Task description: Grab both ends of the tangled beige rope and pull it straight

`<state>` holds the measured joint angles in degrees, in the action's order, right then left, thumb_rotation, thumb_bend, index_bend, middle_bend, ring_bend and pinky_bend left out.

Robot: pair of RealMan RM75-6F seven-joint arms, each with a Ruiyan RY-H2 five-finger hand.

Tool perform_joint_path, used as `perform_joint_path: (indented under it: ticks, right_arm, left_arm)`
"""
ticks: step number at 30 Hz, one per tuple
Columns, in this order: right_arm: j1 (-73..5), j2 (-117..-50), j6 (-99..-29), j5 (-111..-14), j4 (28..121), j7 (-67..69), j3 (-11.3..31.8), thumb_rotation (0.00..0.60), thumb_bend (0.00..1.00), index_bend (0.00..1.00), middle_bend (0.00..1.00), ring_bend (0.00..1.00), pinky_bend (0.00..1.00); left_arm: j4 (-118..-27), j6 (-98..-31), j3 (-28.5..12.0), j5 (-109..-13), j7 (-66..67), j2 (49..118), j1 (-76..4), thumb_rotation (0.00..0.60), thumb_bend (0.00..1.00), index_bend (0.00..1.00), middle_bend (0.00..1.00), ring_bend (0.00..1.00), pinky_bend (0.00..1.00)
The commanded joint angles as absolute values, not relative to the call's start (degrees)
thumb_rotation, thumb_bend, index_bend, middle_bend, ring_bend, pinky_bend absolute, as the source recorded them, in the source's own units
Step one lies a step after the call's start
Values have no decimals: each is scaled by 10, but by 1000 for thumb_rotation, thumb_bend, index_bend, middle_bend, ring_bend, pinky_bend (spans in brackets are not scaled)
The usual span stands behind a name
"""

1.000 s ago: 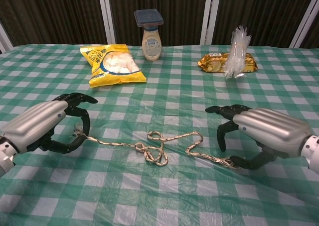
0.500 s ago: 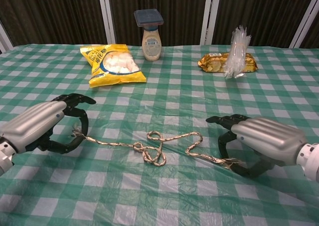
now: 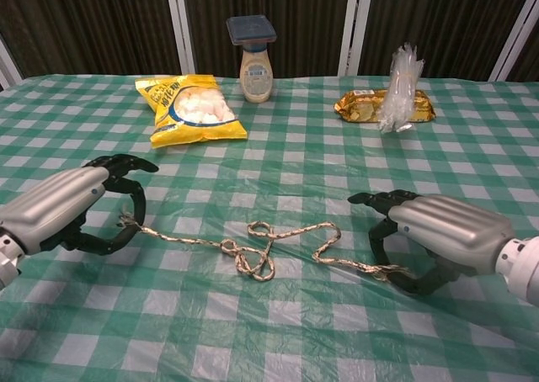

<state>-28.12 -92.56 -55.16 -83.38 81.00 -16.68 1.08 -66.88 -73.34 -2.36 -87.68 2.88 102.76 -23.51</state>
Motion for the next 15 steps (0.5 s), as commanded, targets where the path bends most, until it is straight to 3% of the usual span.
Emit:
perform_joint_path:
  ticks: [1,15]
  right_arm:
    - [-280,-913,-563,-834,823,-164,15,600,619,764,103,0,0]
    - [-251,-796,-636,-811,867,-91,51,600,619,774,120,0,18]
  left_arm:
    - [-666,-737,-29,-876,28,1025,-237,600,478,629,122,0,32]
    - [-671,-748,-93,-842,44,985,-259,600,486,629,124,0,32]
